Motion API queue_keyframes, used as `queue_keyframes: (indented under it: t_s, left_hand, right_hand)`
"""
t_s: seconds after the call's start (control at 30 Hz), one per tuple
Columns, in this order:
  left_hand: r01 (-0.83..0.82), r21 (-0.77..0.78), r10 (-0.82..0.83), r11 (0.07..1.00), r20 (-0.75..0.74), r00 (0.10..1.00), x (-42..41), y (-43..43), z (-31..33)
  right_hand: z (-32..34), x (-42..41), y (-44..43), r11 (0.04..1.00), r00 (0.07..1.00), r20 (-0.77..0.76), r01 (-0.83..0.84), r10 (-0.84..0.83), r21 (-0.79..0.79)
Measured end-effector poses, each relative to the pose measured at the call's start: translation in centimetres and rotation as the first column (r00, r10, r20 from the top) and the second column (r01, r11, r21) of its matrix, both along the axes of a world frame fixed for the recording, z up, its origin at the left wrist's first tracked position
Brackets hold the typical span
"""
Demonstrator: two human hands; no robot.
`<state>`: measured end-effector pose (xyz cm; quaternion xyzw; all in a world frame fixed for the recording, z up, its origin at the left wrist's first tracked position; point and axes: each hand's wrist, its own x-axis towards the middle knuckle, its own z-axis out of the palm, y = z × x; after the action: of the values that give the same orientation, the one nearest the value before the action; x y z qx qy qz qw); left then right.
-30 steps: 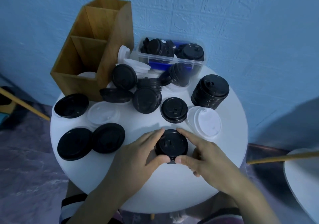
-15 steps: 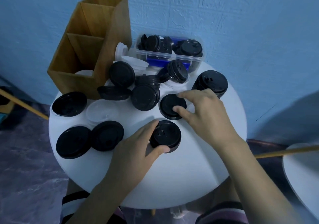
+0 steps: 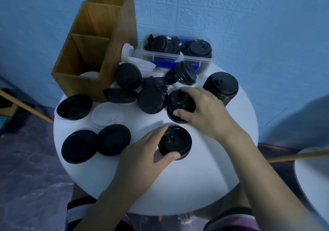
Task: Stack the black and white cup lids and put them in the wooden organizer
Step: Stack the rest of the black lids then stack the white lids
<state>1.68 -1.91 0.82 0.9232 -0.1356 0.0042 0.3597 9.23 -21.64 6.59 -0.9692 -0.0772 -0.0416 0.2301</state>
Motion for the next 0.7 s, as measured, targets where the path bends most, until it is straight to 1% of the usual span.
queue_keyframes:
  t_s: [0.1,0.13,0.2,0.23,0.33,0.43,0.53,0.7]
  left_hand:
    - [-0.008,-0.005,0.008,1.0,-0.005,1.0,0.0,0.0,0.1]
    - [-0.008,0.0,0.008,1.0,-0.009,1.0,0.0,0.0,0.1]
    - [0.007,0.007,-0.007,1.0,-0.005,1.0,-0.2,0.0,0.2]
    - [0.016,0.004,-0.016,1.0,-0.003,1.0,-0.3,0.1,0.3]
    - [0.035,0.006,-0.035,0.999,-0.003,0.999,-1.1,0.0,0.6]
    - [0.048,0.047,-0.049,0.998,0.022,0.999,-1.6,0.0,0.6]
    - [0.042,0.05,-0.044,0.998,0.041,0.998,-1.8,0.3,0.1]
    - [0.05,0.031,-0.05,0.998,0.009,0.999,-1.7,0.5,-0.1]
  right_hand:
    - [0.8,-1.9,-0.6,0.99,0.999,0.036,-0.024,0.02,0.136]
    - [0.8,-2.8,-0.7,0.977,0.999,0.033,-0.043,0.037,0.208]
    - [0.5,-4.7,-0.9,0.923,0.997,-0.019,-0.059,0.072,0.379]
    - [0.2,-5.6,-1.0,0.905,0.994,-0.049,-0.066,0.096,0.421]
    - [-1.8,-8.3,-1.1,0.915,0.984,-0.105,-0.094,0.146,0.393]
    - [-3.4,-9.8,-1.4,0.916,0.981,-0.138,-0.069,0.134,0.396]
    - [-3.6,-10.1,-1.6,0.913,0.976,-0.163,-0.066,0.142,0.402]
    - [-3.5,-9.9,-1.5,0.921,0.97,-0.176,-0.093,0.17,0.378]
